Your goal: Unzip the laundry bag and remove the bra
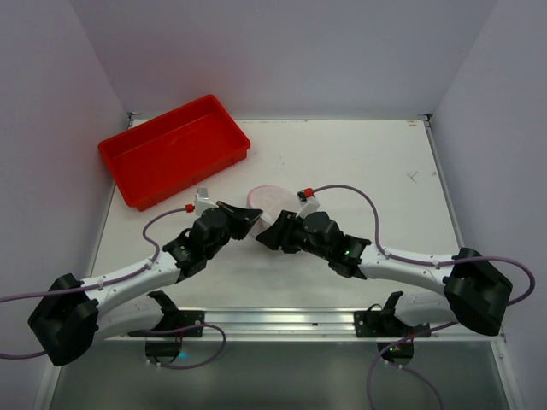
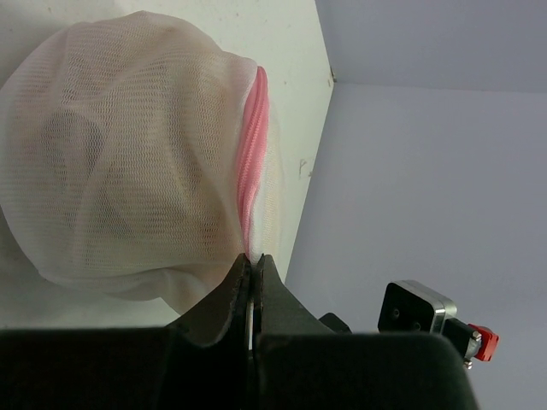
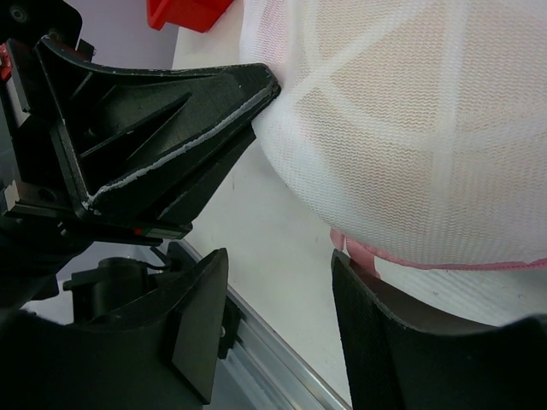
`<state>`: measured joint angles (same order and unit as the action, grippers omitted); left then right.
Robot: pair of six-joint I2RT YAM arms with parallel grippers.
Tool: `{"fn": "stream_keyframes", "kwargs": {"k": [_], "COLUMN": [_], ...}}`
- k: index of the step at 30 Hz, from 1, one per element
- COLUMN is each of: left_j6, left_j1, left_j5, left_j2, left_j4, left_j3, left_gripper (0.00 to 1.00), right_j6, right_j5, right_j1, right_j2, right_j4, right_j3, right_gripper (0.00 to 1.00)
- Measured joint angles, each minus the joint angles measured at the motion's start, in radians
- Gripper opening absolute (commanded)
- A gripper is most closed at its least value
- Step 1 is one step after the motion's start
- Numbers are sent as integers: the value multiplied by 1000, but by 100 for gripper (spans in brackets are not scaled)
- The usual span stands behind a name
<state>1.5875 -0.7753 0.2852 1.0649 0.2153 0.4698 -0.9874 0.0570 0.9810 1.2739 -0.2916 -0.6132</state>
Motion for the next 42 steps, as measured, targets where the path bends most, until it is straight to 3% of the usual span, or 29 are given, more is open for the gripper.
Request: {"fn": "stream_keyframes", "kwargs": {"k": [42], "left_j6": [80], "left_j1": [-29], "left_j5": [53], "left_j2": [-35], "left_j4": [-14], "left_j3": [-1], "left_gripper": [0], "right_j6": [-50], "right_j5": [55], "right_j1": [-46], "right_j2": [38], "right_j4": [-261], "right_j3": [105], "right_gripper": [40]}}
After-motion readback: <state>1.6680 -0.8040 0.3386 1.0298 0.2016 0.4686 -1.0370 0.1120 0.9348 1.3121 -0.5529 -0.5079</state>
